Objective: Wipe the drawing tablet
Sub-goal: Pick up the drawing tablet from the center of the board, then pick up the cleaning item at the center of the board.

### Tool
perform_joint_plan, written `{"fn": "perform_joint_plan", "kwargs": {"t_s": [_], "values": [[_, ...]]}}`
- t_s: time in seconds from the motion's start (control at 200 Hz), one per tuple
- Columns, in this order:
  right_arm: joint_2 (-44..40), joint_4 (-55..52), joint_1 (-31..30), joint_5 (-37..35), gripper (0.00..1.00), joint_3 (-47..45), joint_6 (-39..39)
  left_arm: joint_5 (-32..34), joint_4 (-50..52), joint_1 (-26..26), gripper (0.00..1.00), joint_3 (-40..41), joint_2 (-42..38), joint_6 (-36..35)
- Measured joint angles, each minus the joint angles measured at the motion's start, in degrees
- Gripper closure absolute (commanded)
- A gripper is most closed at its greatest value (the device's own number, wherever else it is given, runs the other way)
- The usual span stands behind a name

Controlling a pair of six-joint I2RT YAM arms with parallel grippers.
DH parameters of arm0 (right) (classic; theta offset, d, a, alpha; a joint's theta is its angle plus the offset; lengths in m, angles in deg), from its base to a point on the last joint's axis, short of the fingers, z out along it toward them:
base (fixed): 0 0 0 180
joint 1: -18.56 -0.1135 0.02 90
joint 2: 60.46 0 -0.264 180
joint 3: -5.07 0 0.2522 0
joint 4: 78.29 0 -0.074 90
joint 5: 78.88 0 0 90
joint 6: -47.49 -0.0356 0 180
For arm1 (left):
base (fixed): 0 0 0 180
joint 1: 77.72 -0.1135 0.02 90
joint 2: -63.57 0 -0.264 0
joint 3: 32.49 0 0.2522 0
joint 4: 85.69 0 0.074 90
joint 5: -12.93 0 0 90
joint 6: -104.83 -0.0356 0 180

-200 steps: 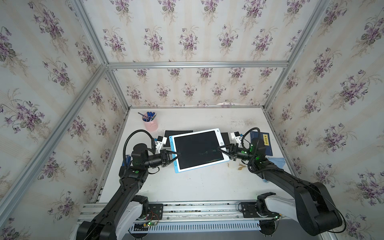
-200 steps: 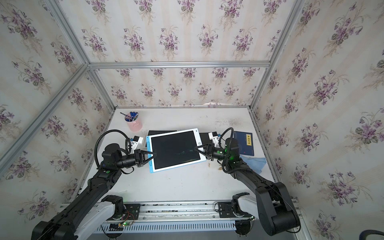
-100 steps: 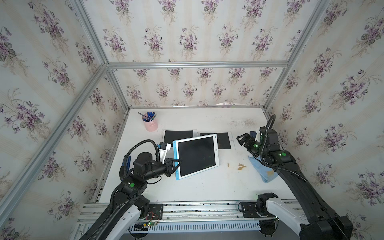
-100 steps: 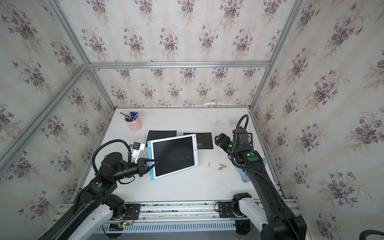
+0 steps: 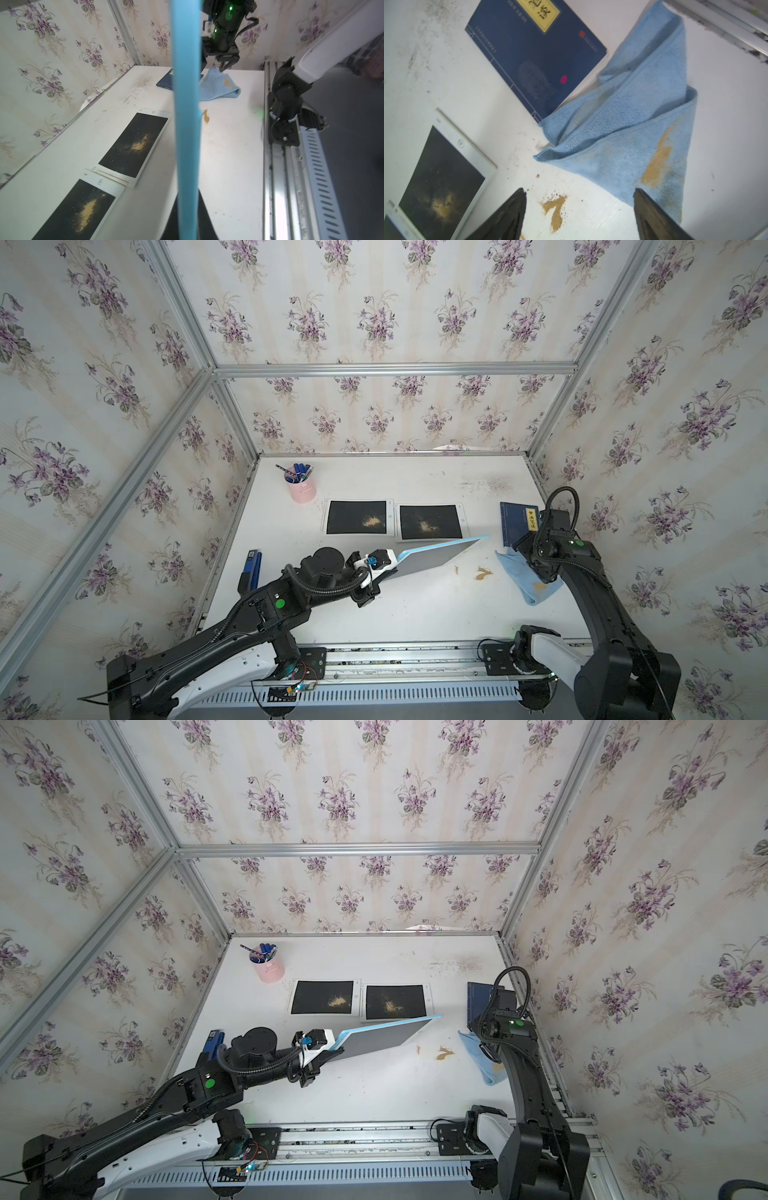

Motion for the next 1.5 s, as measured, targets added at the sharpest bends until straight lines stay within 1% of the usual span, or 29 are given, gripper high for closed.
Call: {"fn": "perform_joint_plan", "kwargs": {"t_s": [0.15,0.26,0.345,0.39,0.425,0.47,0.515,0.629,0.799,0.924,0.964,1.029,1.059,1.104,1.169,1.204,1.289,1.379,1.499], "values": [[0.3,-0.1,0.5,-3.8,0.24,-3.4,-1.5,2.0,0.9,0.3,1.0,-1.3,2.7,-5.1],[1.9,-0.9,0.6,-5.8,0.24,-3.6,-3.0,0.9,-0.7,0.8,1.0,0.2,1.1,-7.3],[3.0,-0.5,0.9,-7.0,0.24,-3.8,-3.4,0.5,-1.0,1.0,1.0,1.1,-0.4,-7.5],[3.7,-0.3,1.2,-7.4,0.13,-4.0,-3.5,0.3,-1.0,1.0,1.0,1.1,-0.7,-7.5],[4.4,-0.2,1.7,-7.7,0.06,-4.0,-3.8,0.3,-1.0,1.0,1.0,1.0,-0.9,-7.4],[5.3,0.3,2.2,-8.2,0.02,-4.0,-4.0,0.3,-0.7,1.1,1.0,0.5,-0.8,-7.4],[6.3,0.9,2.7,-8.4,0.01,-4.0,-4.0,0.5,-0.5,1.2,1.0,0.0,-0.5,-7.3],[9.5,2.6,3.5,-8.2,0.02,-4.6,-4.0,0.5,-0.4,2.0,1.0,-1.6,1.0,-6.7],[14.2,5.4,4.2,-6.6,0.07,-5.6,-4.0,0.5,-0.2,2.6,1.0,-3.8,4.3,-6.6],[18.4,7.2,4.6,-6.3,0.1,-4.8,-4.0,0.8,-0.2,2.8,1.0,-3.5,4.5,-6.5],[19.4,7.7,4.7,-6.3,0.13,-4.4,-4.0,0.8,-0.3,2.8,1.0,-3.0,4.0,-6.5],[21.1,8.4,5.0,-5.7,0.23,-4.1,-4.0,0.9,-0.2,2.8,1.0,-2.0,2.7,-6.5],[21.9,9.0,5.0,-5.4,0.3,-3.8,-4.0,0.9,-0.2,2.8,1.0,-1.6,2.0,-6.5],[22.4,10.3,5.2,-4.7,0.44,-3.8,-3.7,0.8,0.1,2.8,1.0,-1.1,1.2,-6.6],[22.6,11.9,5.3,-4.0,0.57,-4.1,-2.9,0.4,0.7,2.8,1.0,-0.5,-0.1,-7.1],[22.5,13.0,5.4,-4.3,0.67,-4.4,-2.9,-0.1,1.5,2.8,1.0,-0.2,-0.6,-7.5],[21.0,14.5,5.9,-4.9,0.99,-5.5,-2.7,-1.6,3.8,3.3,1.0,0.2,-1.3,-9.0],[17.1,14.1,6.0,-3.8,1.0,-6.3,-1.9,-3.2,6.4,4.5,1.0,0.2,-2.0,-10.8],[7.1,10.0,5.9,-2.3,1.0,-5.7,-0.7,-3.5,9.6,7.5,1.0,0.2,-3.3,-14.4]]}}
